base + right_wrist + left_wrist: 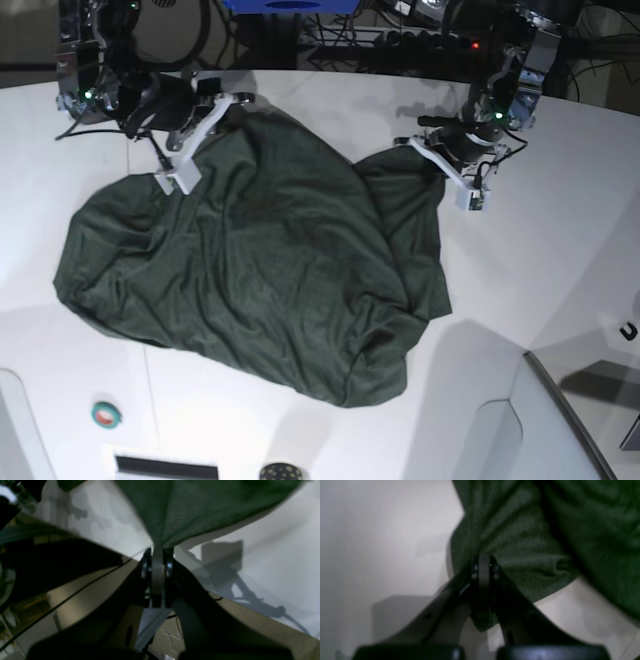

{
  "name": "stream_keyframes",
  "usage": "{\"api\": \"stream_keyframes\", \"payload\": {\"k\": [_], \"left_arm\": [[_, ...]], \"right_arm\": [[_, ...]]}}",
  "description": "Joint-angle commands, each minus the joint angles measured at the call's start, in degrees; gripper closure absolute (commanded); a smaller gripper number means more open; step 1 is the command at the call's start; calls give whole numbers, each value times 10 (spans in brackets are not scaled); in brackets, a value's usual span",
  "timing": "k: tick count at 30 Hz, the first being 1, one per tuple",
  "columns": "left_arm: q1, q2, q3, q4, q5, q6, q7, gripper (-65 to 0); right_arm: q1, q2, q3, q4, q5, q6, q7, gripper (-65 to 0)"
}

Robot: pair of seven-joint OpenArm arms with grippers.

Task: Layout the t-shirt on the table in an organized manner, then fold the t-shirt properly
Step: 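Pull both held shirt edges apart to stretch the shirt flat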

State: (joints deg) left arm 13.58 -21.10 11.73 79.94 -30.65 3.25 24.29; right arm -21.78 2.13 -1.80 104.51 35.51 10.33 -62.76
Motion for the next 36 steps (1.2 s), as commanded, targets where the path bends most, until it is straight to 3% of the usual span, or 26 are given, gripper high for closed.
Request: {"api": "stream_keyframes", "payload": {"k": [1,4,11,14,16,20,21,24,28,31,32,36], "left_arm": [[3,-13,-1,8,5,10,19,0],[9,-32,-18,15,5,10,19,0],[44,-35,-165,15,5,8,20,0],[51,-35,-189,16,5,7,20,0],[54,-35,-189,16,5,7,20,0],[56,-35,-186,16,5,7,20,0],[56,-34,-189,16,5,7,20,0],[69,-35,-192,41,3,7,20,0],[99,-30,-230,120,2,7,20,0],[96,-29,-236,146,2,7,20,0],[87,-24,-226,143,3,7,20,0],[24,-8,-173,60,6,8,20,0]], "right_arm": [[2,-2,-9,9,10,1,5,-2],[0,-1,-40,6,8,-1,6,-2],[42,-2,-98,-76,8,-1,14,-3],[64,-1,-98,-113,8,-3,31,-12],[67,1,-98,-115,8,-3,27,-71],[34,51,-95,-48,10,-3,22,-300],[19,57,-79,-22,10,-3,22,-309],[-16,54,24,14,9,-3,36,-284],[10,55,131,-26,8,2,83,-173],[60,71,146,-98,8,2,94,-23],[79,78,145,-128,8,3,94,0],[139,98,145,-246,7,3,109,-5]]}}
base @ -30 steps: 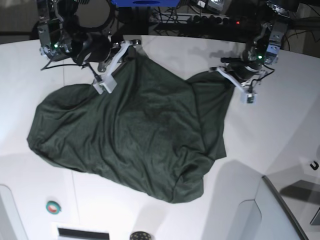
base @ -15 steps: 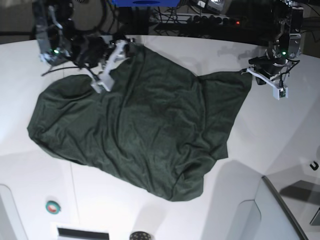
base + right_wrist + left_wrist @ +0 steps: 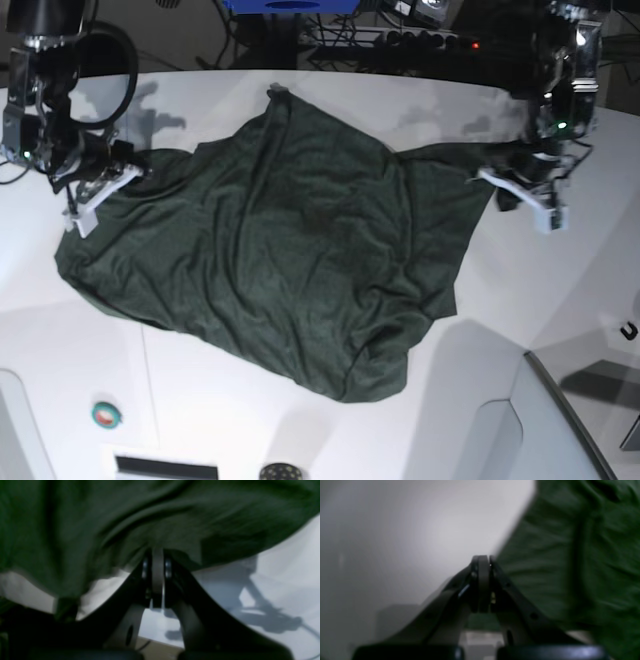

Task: Layout the t-shirt on the table in an organized manner, then fold the t-shirt properly
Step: 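Pull both held shirt edges apart to stretch the shirt flat, then drag the held shirt corner outward with the right gripper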

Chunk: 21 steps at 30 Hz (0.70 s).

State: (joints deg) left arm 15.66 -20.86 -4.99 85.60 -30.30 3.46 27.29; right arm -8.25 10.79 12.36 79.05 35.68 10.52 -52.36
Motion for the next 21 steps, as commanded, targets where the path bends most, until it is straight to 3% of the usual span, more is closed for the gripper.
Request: {"api": "stream_keyframes", "payload": {"k": [1,3,11,17,21], "left_arm": [[-9,-10,2,-17,3,7,-10,0],[-27,-8,13,-52,7,7,-10,0],[-26,6,5,-96,122,5,-12,0],[-19,7,5,-93,120,5,-12,0],[-19,10,5,-90,120,5,-10,0]], "right_arm": [[10,16,3,-8,5,1,11,-5],[20,28,3,-38,5,1,19,-5],[78,92,0,-151,5,-1,55,-5],[160,120,-116,-243,5,-5,135,-5],[195,130,-154,-284,5,-5,160,-5]]}}
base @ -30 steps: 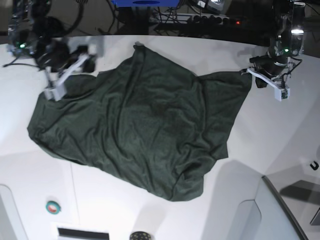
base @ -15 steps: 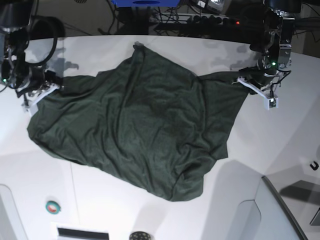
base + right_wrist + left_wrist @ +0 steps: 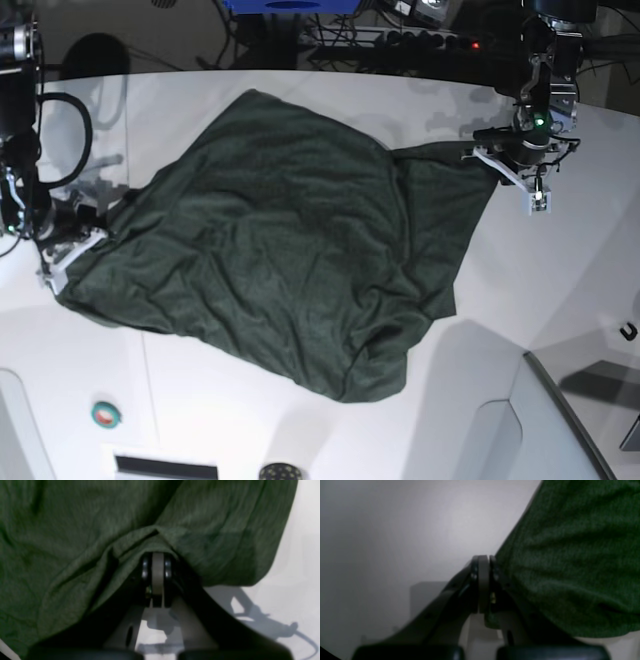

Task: Layout the t-shirt on the table in an organized manner, then fold the t-shirt properly
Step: 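Drag the held shirt corner outward with the right gripper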

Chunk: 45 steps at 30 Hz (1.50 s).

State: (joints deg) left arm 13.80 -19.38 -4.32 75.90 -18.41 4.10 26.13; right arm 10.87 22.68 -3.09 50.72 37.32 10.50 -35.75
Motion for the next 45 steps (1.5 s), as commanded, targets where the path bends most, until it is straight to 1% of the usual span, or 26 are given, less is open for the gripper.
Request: {"api": "stream_keyframes", "payload": {"k": [1,3,5,7,9,10,12,13,15,16,19,22,24,25,28,32,33,35,36,38,39,42,43,45], "left_arm": [[0,-5,-2,8,1,-1,1,0],[6,-3,-3,21,1,-1,2,0],[22,-3,-12,48,1,-1,2,0],[39,-1,-33,82,1,-1,2,0],[51,5,-50,107,1,-1,2,0],[57,6,-61,115,1,-1,2,0],[65,6,-76,116,1,-1,2,0],[67,6,-79,114,1,-1,2,0],[69,6,-82,105,1,-1,2,0],[69,6,-82,98,1,-2,2,0],[68,6,-80,90,2,-2,2,0],[66,7,-78,86,2,-2,2,0],[66,8,-77,86,2,-2,2,0],[67,11,-77,86,3,-2,2,0],[69,15,-77,86,6,-2,2,0],[69,15,-76,86,6,-2,2,0],[69,15,-78,86,6,-2,2,0],[69,15,-78,86,6,-2,2,0],[69,15,-77,86,6,-2,2,0],[69,14,-77,86,6,-2,2,0],[69,14,-77,86,6,-2,2,0],[69,14,-76,85,6,-2,2,0],[69,14,-76,82,6,-2,2,0],[67,14,-76,76,6,-2,2,0]], "right_arm": [[3,11,3,4,-11,-5,-7,-5],[-18,17,20,51,-11,-5,-30,-6],[-62,16,56,129,-10,-5,-54,-18],[-120,0,97,226,-11,-5,-63,-54],[-172,-18,139,300,-10,-5,-64,-131],[-197,-27,156,335,-9,-5,-65,-182],[-228,-49,176,374,-8,-1,-80,-270],[-235,-61,176,381,-8,-1,-92,-303],[-235,-87,181,363,-9,0,-103,-312],[-233,-94,181,342,-9,0,-94,-312],[-208,-101,181,269,-9,-1,-51,-312],[-181,-99,181,213,-10,-3,-32,-312],[-168,-98,181,193,-11,-4,-30,-308],[-163,-98,181,186,-11,-4,-30,-294],[-147,-97,180,167,-11,-4,-32,-231],[-144,-97,180,152,-11,-4,-32,-171],[-146,-97,180,152,-11,-4,-32,-135],[-148,-97,179,153,-11,-1,-33,-17],[-148,-97,179,154,-11,-1,-36,0],[-161,-94,180,181,-10,-1,-51,-12],[-172,-88,180,207,-8,-4,-67,-5],[-203,-87,181,292,-10,-10,-119,-2],[-212,-86,181,313,-10,-19,-133,-2],[-230,-86,181,354,-11,-60,-153,-2]]}}
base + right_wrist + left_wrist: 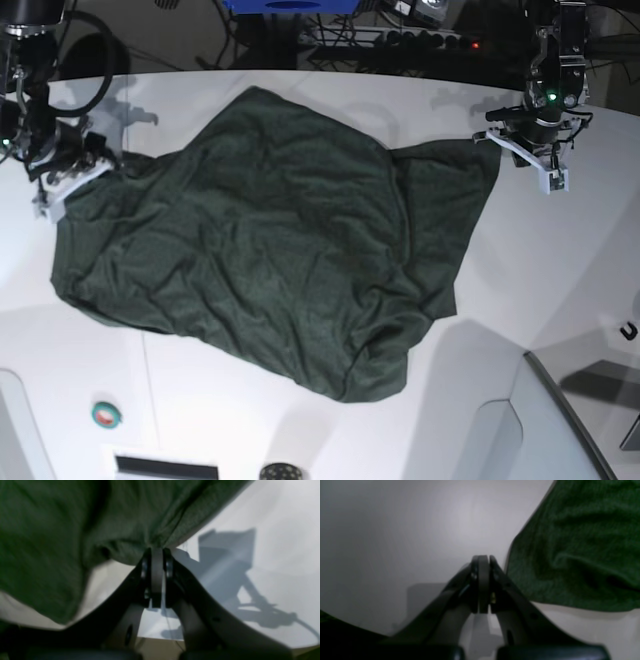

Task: Layout the t-shirt on the table in an organized manner, then fold the t-shirt properly
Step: 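Drag the held shirt corner outward with the right gripper, then hold the shirt corner with the right gripper while the left stays raised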

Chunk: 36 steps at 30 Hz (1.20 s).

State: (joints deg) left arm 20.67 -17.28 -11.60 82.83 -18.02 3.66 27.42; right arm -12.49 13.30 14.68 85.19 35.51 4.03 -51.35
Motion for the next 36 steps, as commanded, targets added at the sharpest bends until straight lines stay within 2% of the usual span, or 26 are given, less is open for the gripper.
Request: {"api": "stream_keyframes", "payload": {"k": [1,3,9,13,16,18,21,25,27,29,30,33,36], "left_arm": [[-1,-7,-3,4,2,3,-11,0],[0,-7,-3,3,2,3,-12,0],[0,-7,-3,4,2,3,-12,0],[0,-7,-3,6,0,3,-12,0],[1,-7,-3,6,0,3,-12,0],[1,-7,-3,6,0,3,-12,0],[1,-7,-3,6,-1,3,-11,0],[7,-7,-5,6,-1,3,-11,0],[10,-7,-7,6,-1,3,-11,0],[13,-7,-8,6,-1,3,-11,0],[13,-8,-9,6,0,3,-11,0],[21,-10,-10,5,1,3,-14,0],[27,-11,-11,6,1,3,-14,0]], "right_arm": [[-6,8,8,28,8,-17,-4,-2],[-21,8,29,65,8,-42,-19,-2],[-19,5,58,156,8,-44,-79,-2],[20,-1,54,190,8,-47,-128,-2],[71,-24,51,195,8,-47,-161,-2],[112,-34,25,172,7,-47,-173,-2],[175,-46,-40,89,7,-47,-157,-2],[267,-70,-134,-79,7,-47,-89,-5],[309,-73,-213,-148,7,-46,-77,-69],[323,-67,-283,-153,8,-46,-76,-150],[317,-55,-300,-131,8,-47,-72,-170],[247,-29,-251,-30,8,-54,-72,-159],[160,-9,-167,51,7,-115,-71,-161]]}}
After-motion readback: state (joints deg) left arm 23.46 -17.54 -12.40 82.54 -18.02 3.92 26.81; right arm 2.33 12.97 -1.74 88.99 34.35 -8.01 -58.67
